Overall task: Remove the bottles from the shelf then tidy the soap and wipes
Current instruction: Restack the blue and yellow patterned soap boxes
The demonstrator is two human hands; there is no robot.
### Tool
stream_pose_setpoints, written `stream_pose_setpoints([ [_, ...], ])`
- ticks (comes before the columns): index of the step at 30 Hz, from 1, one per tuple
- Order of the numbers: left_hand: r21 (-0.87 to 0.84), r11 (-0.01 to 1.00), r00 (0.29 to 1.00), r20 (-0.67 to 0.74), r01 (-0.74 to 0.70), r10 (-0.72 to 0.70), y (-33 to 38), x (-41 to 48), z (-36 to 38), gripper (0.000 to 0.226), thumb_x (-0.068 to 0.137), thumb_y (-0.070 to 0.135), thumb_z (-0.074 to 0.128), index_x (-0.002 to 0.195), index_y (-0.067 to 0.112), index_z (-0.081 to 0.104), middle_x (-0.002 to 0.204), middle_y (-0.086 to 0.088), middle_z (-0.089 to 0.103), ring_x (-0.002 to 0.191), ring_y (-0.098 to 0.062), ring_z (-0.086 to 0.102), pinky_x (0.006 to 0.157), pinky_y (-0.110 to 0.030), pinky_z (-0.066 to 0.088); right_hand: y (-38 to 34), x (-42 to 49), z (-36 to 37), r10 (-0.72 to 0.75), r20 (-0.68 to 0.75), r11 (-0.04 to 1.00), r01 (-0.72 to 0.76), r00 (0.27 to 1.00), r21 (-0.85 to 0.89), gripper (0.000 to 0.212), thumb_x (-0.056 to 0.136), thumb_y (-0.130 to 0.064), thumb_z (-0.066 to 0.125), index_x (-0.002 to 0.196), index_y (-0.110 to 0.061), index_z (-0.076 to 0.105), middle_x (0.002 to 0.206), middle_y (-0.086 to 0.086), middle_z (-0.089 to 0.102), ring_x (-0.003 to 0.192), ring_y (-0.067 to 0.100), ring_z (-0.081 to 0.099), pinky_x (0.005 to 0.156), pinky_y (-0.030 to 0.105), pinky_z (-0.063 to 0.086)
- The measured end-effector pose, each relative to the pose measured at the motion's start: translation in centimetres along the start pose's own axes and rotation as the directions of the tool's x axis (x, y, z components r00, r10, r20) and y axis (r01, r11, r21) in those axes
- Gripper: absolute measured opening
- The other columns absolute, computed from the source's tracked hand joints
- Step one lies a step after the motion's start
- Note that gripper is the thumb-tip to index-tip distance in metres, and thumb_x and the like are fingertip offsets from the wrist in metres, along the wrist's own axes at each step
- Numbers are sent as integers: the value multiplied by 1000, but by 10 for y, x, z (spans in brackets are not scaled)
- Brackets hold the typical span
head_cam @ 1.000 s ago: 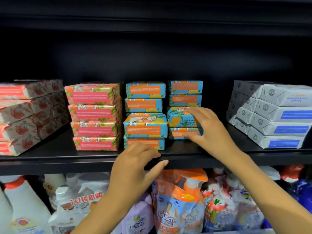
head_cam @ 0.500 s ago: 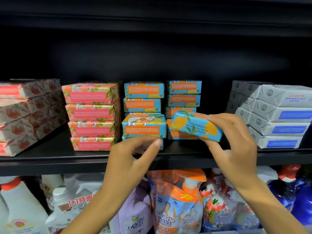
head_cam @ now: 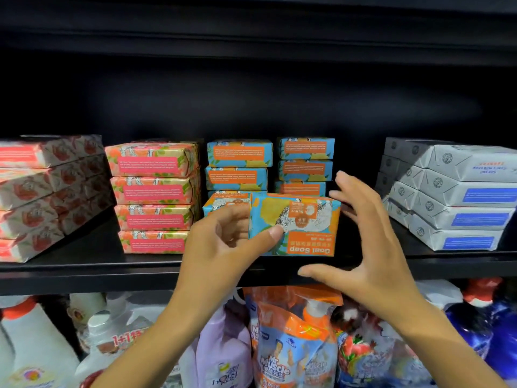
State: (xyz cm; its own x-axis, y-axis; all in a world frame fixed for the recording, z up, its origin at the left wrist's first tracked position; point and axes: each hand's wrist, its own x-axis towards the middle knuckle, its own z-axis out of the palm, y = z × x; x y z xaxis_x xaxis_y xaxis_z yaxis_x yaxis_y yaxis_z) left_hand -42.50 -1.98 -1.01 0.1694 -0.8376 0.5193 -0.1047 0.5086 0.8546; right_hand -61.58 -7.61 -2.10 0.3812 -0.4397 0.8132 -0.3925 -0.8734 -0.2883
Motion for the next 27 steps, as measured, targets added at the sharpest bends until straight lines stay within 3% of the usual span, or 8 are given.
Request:
stream_pose_setpoints([
  [3,16,997,997,7,-78,78,-3,0,-2,35,69,17,82,101,11,69,97,3,74,93,-13,69,78,-22,54,-7,7,-2,210,52,941,-216,976,260,86,67,-50,76,139,-40,30,134,-23,46,121,-6,46,94,7,38],
  [8,12,988,987,51,-155,154,-6,1,-5,45,69,7,79,111,12,63,107,4,71,101,-10,66,79,-18,51,-18,15,-1,168,-8,957,-161,986,242,50,66,-30,81,112,-25,60,107,-18,64,103,-2,59,80,8,45],
  [13,28,995,991,95,-98,95,-4,1,-13,78,48,41,85,118,16,61,111,11,68,102,-8,66,79,-19,52,-19,10,7,-110,-196,992,119,974,33,36,71,-7,75,102,-16,58,104,-5,61,103,5,58,87,14,45],
  [17,51,996,989,129,-77,70,-1,2,-16,73,43,36,84,111,19,64,104,5,72,96,-13,69,79,-25,54,-12,8,10,-314,-196,949,300,929,-98,42,71,5,70,105,-10,52,111,8,59,111,18,55,97,25,44],
  [19,51,989,983,126,-142,135,-1,2,-19,72,42,31,87,109,18,65,105,0,72,97,-16,69,79,-27,55,-12,10,8,-259,-134,966,253,957,-58,47,75,-13,73,115,-12,48,123,6,53,122,16,49,101,23,40],
  [22,61,964,963,95,-258,252,-2,3,-23,71,44,36,90,109,25,64,110,0,69,104,-17,66,85,-30,54,-13,12,2,-46,89,999,45,995,16,90,64,-49,76,140,-28,32,145,-7,34,136,7,32,107,15,29],
  [24,81,944,947,75,-319,314,-4,4,-25,70,47,38,90,110,29,62,113,1,67,107,-17,64,89,-32,53,-17,13,1,116,219,974,-154,969,164,108,54,-57,78,145,-40,22,145,-21,32,133,-3,33,106,13,30],
  [27,172,887,903,108,-429,416,-7,5,-25,65,56,32,86,114,30,57,118,9,61,116,-18,58,94,-34,50,-20,18,4,230,258,869,-317,939,379,95,59,-54,78,140,-42,28,132,-24,50,120,-6,48,98,17,42],
])
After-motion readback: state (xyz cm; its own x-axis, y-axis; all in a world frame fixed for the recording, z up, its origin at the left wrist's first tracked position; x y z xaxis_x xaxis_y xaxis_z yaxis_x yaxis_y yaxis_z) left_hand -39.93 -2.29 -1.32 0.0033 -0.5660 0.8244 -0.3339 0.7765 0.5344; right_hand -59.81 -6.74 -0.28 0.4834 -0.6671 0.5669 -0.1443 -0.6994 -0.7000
